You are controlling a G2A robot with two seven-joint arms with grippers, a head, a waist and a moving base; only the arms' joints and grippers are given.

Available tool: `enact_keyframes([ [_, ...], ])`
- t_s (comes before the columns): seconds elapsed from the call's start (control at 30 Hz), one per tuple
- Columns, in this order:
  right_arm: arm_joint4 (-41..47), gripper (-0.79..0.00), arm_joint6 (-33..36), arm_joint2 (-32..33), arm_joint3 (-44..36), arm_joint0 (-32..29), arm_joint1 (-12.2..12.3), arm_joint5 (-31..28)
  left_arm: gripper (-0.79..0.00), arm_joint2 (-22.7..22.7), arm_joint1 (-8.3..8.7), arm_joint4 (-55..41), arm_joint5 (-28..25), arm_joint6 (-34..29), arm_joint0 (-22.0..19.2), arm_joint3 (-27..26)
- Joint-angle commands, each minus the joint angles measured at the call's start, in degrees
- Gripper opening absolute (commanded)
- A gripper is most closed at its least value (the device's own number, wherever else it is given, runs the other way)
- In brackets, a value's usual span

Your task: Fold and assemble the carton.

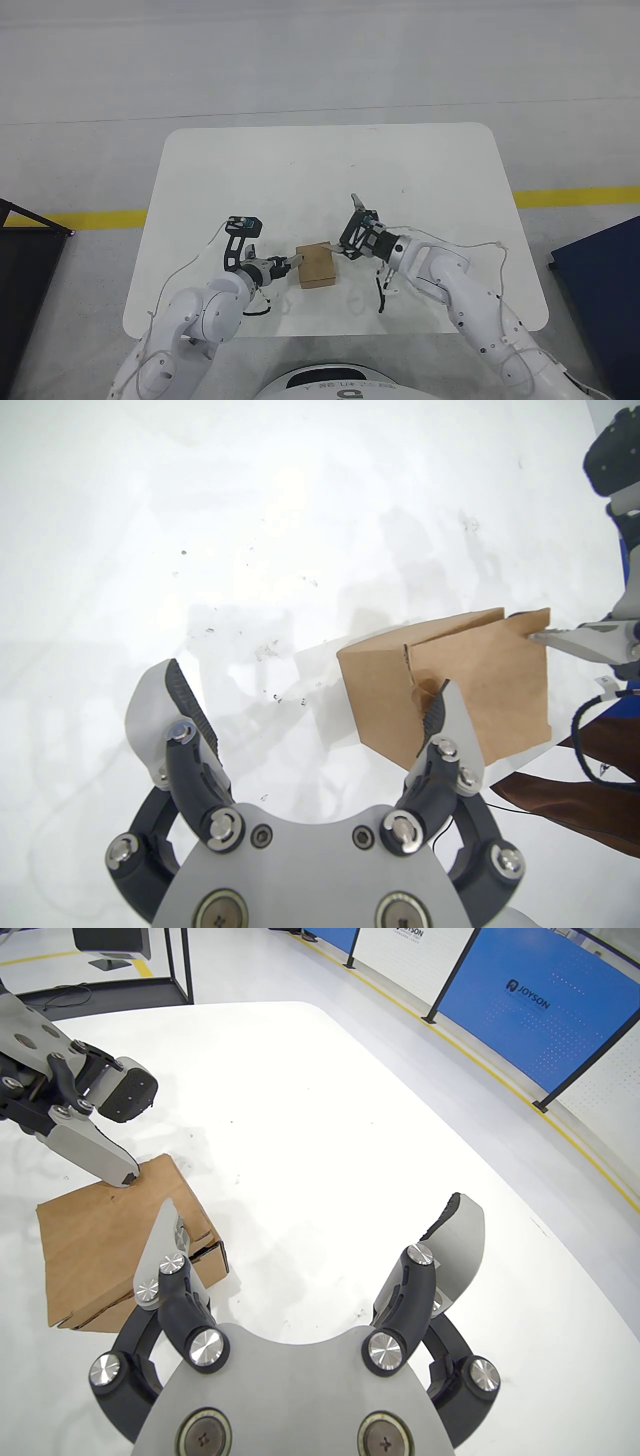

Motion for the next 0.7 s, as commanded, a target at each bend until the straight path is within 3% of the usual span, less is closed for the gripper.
enact_keyframes([
  [0.0,0.04,0.000,0.04,-0.13,0.32,0.05,-0.05,0.13,0.000,-0.05,-0.01,0.01,-0.05,0.00,0.05,-0.02],
  [0.67,-1.07,0.000,-1.31,-0.36,2.09,-0.84,-0.10,-0.36,0.000,-0.31,-0.19,0.35,-0.40,-0.07,0.08,-0.21],
])
